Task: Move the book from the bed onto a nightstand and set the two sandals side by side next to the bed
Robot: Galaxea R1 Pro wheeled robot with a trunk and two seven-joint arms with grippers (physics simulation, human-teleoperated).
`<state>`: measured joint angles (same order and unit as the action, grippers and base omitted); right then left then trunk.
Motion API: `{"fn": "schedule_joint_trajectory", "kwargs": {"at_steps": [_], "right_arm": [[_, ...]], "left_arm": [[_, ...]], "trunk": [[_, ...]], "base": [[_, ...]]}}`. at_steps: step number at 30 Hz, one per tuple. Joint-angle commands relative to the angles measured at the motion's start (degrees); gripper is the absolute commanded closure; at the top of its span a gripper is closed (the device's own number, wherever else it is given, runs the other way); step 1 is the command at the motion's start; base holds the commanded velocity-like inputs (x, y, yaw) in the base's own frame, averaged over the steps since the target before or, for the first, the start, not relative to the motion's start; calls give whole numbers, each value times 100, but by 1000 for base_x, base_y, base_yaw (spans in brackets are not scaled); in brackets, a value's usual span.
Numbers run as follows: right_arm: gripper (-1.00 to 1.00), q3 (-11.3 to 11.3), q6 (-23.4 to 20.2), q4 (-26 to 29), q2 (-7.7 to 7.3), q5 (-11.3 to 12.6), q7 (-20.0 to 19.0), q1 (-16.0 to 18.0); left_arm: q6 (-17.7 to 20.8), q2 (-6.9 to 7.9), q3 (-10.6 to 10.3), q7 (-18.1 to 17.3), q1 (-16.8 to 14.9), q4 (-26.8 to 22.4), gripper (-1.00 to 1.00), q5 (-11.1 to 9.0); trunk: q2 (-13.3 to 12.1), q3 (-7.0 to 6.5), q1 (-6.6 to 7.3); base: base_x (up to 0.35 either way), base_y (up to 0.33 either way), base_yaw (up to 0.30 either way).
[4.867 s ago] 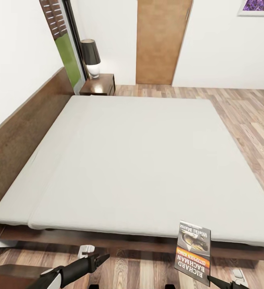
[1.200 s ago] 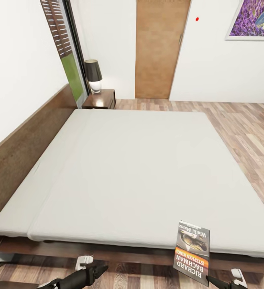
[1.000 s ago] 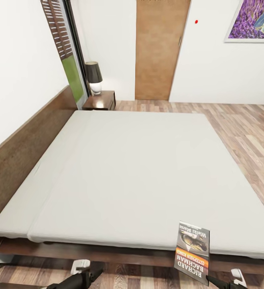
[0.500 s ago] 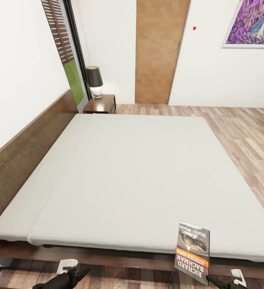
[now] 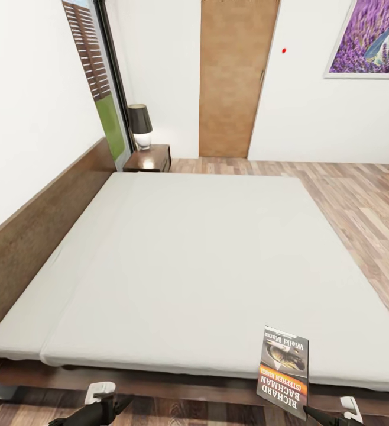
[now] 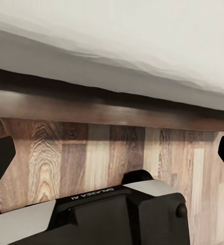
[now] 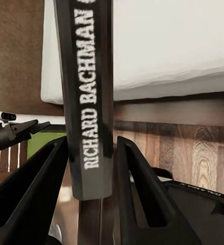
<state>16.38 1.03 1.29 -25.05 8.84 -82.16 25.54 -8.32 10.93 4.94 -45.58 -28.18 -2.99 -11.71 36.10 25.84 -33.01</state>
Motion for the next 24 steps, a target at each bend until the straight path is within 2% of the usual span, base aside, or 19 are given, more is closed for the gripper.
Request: {"fn": "schedule_joint_trajectory", "kwargs": {"at_steps": [1, 14, 19, 24], "right_arm": [[100, -21, 11, -6, -1, 30, -10, 4], [100, -21, 13, -6, 0, 30, -6, 4], [100, -21, 11, -6, 0, 30, 24, 4], [100, -21, 11, -6, 0, 30, 19, 4]], "left_arm": [[-22, -3, 42, -21, -4, 12, -100, 32], [-16, -137, 42, -15, -4, 59, -100, 26], [-32, -298, 38, 52, -5, 81, -100, 59], [-86, -277, 45, 67, -4, 103, -100, 57]], "trunk": [[6, -3, -2], [6, -125, -2], [6, -172, -2], [6, -218, -2]], "base": [[0, 0, 0], [0, 0, 0], [0, 0, 0], [0, 0, 0]]}}
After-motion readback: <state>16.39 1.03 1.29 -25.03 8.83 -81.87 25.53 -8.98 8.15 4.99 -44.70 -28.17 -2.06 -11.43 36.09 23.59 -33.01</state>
